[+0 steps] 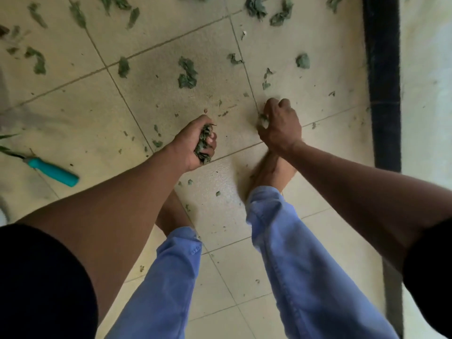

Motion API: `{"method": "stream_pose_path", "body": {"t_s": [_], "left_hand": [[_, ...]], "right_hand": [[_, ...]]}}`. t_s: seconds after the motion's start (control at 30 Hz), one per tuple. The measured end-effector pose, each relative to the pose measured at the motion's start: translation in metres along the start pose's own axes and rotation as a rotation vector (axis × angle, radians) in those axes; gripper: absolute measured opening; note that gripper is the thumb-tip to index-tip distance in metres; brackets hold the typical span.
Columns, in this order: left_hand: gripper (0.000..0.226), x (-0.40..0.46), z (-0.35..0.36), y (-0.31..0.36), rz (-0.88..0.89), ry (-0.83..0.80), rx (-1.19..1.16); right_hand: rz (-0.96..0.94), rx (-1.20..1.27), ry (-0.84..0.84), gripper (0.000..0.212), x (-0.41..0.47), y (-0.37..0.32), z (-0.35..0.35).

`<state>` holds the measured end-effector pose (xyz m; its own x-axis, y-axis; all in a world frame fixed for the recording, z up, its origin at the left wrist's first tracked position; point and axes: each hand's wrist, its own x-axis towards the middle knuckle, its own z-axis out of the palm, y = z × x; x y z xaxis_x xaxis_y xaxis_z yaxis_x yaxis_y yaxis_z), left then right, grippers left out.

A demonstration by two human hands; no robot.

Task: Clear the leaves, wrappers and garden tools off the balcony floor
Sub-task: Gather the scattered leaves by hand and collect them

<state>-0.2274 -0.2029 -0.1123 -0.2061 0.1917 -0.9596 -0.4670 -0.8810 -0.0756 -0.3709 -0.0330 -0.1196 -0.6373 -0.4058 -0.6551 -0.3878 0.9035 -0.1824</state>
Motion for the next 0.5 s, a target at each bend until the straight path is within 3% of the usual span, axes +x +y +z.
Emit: {"method": "stream_pose_path", "body": {"t_s": [0.1,0.3,0.4,0.5], "left_hand": [[0.029,0.004,-0.003,-0.004,-0.013,0.011,0.023],[0.029,0.004,0.001,-0.01,-0.037,0.024,-0.002],[0.028,0.004,0.01,-0.011,-0.045,0.028,-0.016],[0.026,0.004,0.02,-0.009,-0.039,0.028,-0.019]], "right_hand": [[-0.038,0.048,0.023,0.018,0.0,-0.006,0.008],[0.016,0.152,-0.014,0.013,0.004,-0.007,0.005],[0.067,0.331,0.023,0.009,0.006,-0.007,-0.009],[-0.017,0.541,0.018,0.009,0.001,-0.027,-0.031]]}}
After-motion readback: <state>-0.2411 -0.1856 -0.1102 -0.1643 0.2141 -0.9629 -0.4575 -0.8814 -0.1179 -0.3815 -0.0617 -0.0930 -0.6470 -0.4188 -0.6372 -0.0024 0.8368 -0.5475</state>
